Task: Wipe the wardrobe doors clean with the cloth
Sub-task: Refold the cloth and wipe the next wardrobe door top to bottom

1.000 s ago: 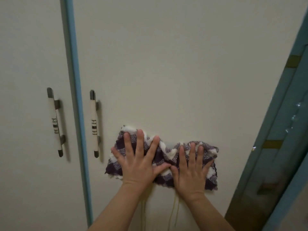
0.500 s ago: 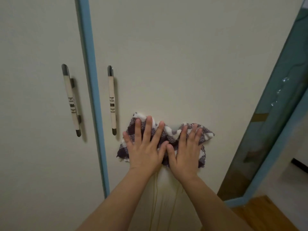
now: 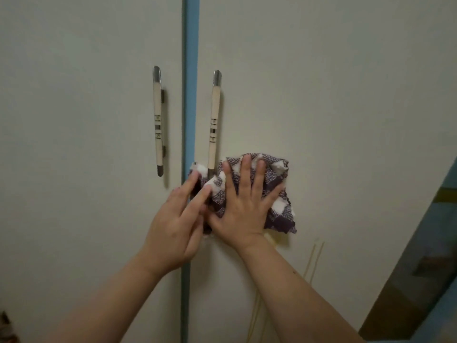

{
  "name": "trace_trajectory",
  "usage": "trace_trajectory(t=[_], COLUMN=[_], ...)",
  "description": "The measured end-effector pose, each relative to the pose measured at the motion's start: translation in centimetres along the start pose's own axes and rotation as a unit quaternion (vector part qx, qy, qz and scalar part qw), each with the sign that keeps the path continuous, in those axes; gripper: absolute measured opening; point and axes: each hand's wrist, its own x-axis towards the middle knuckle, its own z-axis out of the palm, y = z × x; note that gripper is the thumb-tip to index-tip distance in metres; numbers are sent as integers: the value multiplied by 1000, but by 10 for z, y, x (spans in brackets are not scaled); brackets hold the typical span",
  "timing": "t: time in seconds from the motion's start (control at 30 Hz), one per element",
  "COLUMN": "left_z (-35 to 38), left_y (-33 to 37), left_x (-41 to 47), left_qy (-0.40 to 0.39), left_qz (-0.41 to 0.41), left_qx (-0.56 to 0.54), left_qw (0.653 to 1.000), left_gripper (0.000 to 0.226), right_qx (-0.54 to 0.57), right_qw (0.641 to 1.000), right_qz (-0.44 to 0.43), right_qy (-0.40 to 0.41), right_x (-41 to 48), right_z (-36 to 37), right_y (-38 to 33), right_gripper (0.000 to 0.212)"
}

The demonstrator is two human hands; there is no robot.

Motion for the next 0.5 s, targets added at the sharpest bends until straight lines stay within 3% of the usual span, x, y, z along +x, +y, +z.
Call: trace_trajectory(t=[0.17,0.3,0.4,0.5], left_z=[11,26,38,50], left_y=[3,9,13,22], left_x=[-7,-14,-14,-9], left_qy=[17,62,92,108], left_qz=[-2,-48,-78,-152], left_qx=[46,55,71,81], left_qw=[999,995,990,979], left_gripper=[55,58,59,66], right_qx=[-41,-27,-26,-22], right_qw=[998,998,993,992], right_qz=[39,-10,-52,-29], right_qy=[30,61,100,121], right_x=[1,2,1,-1], right_z=[12,10,6,1], right_y=[-17,-5,18,51], right_gripper=[70,59,69,74])
